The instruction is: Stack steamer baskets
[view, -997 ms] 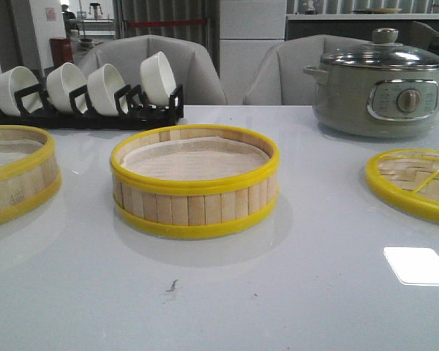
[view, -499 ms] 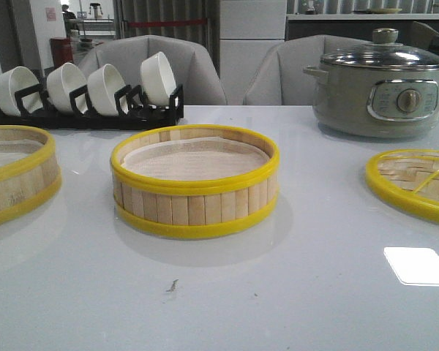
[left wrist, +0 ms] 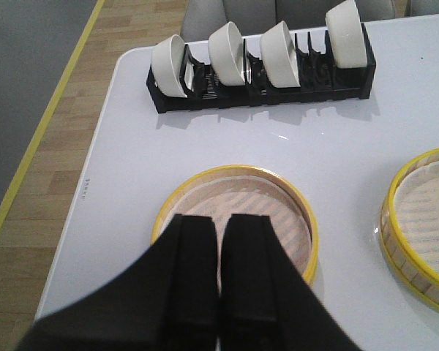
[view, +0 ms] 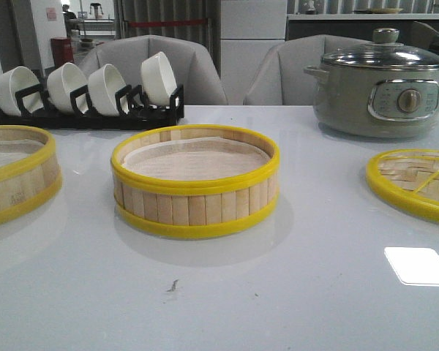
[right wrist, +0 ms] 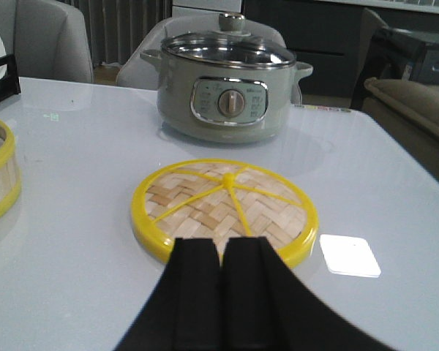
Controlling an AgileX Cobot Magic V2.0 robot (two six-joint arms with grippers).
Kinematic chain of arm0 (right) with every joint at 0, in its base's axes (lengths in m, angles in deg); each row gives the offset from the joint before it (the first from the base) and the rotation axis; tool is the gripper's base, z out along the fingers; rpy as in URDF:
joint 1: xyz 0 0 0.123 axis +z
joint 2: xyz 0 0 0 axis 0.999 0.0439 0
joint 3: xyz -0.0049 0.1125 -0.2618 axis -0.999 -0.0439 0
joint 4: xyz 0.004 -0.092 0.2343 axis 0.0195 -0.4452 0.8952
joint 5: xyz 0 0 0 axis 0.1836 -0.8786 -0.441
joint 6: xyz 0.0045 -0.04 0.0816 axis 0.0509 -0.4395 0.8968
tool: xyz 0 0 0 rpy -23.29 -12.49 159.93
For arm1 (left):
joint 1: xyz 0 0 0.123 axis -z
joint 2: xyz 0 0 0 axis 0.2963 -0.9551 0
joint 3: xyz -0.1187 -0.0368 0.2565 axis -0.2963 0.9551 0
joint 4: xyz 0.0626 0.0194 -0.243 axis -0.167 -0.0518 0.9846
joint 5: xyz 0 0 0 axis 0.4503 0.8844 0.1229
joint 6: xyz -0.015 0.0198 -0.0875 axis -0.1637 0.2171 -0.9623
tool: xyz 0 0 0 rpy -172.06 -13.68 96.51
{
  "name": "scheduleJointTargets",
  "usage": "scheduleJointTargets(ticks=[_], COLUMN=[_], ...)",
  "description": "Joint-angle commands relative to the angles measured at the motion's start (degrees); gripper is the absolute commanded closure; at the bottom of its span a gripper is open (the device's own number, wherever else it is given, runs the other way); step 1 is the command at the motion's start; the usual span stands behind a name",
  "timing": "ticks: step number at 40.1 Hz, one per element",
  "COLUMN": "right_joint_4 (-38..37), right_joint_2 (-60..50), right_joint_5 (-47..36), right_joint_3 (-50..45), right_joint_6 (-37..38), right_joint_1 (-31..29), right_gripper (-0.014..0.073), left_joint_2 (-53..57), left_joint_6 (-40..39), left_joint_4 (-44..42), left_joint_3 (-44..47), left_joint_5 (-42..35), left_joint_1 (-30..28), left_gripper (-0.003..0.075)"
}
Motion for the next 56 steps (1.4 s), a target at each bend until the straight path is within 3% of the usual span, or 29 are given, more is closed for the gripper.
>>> scheduleJointTargets(ticks=[1,6,9,14,19,26,31,49,56], right_joint_4=[-1.54,-1.37,-1.37,-1.37,-1.92,-4.36,-4.31,-3.71,0.77], right_joint_2=[-0.93,-0.85,-0.72,0.8,10.22,29.73,38.55,44.37,47.5], right_joint_5=[-9.74,-20.24,-20.74,-5.15,10.35,14.66,16.67,10.63,18.86], right_joint_3=[0.88,0.88,2.37,12.53,27.47,45.08,51.8,53.17,53.17], right_joint_6=[0.26,5.1,8.15,10.14,10.09,10.1,10.1,10.19,10.19], right_joint_1=[-0.35,-0.35,-0.35,-0.35,-0.35,-0.35,-0.35,-0.35,-0.35], right_gripper=[0.0533,0.0533,0.0533,0.0533,0.0533,0.0533,0.0533,0.0533,0.0526], left_joint_2=[0.47,0.47,0.47,0.47,0.47,0.12,-0.25,-3.52,-3.65], left_joint_6=[0.07,0.07,0.07,0.07,0.07,0.07,0.07,0.07,0.07], left_joint_4=[-1.01,-1.14,-1.4,-1.4,-1.29,-2.36,-2.5,-2.5,-2.8], left_joint_3=[-1.48,-1.48,-1.48,-1.48,-1.48,-1.48,-1.48,-1.48,-1.48], left_joint_5=[-4.11,-4.11,-4.11,-4.21,-5.04,-5.17,-4.77,-4.17,-4.72], left_joint_1=[0.3,0.3,0.3,0.3,0.55,3.9,5.62,6.16,6.16], left_gripper=[0.0616,0.0616,0.0616,0.0616,0.0616,0.0616,0.0616,0.0616,0.0616])
